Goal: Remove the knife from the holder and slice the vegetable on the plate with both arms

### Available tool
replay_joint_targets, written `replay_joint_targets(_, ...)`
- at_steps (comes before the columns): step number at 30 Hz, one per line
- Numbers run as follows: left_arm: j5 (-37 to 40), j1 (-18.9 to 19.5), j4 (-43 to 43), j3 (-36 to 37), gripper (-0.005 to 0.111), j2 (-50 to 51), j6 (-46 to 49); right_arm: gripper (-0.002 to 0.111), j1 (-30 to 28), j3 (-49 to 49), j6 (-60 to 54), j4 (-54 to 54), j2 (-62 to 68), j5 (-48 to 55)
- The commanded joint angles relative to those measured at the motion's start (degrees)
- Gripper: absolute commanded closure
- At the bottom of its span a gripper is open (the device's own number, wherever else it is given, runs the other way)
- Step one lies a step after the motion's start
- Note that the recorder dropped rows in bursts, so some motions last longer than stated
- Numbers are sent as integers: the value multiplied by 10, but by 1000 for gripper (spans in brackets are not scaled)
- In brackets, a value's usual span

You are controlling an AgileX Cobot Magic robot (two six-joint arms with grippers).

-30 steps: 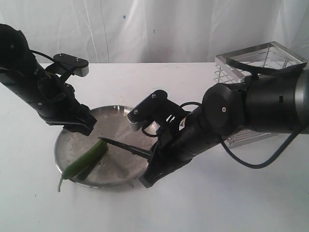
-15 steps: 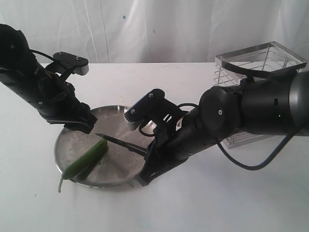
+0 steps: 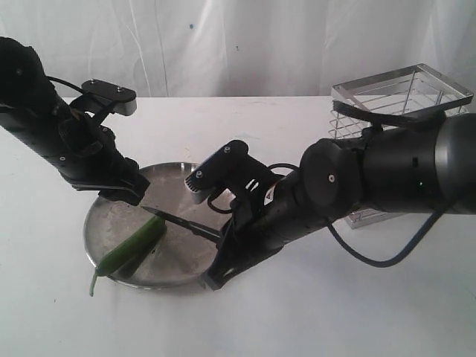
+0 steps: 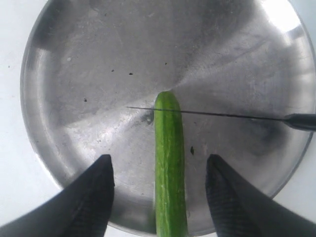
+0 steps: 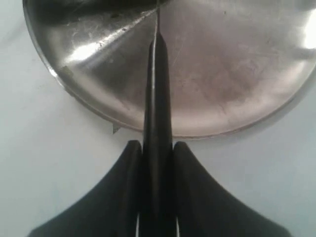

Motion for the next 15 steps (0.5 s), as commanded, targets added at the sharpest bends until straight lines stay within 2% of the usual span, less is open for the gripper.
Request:
replay_joint_targets(1,5,-3,-2,3,48,-7,-5,108,7,-2,-4,4,7,-19)
replay_joint_targets(15,5,-3,-2,3,48,-7,-5,108,7,-27,-4,4,30,-27)
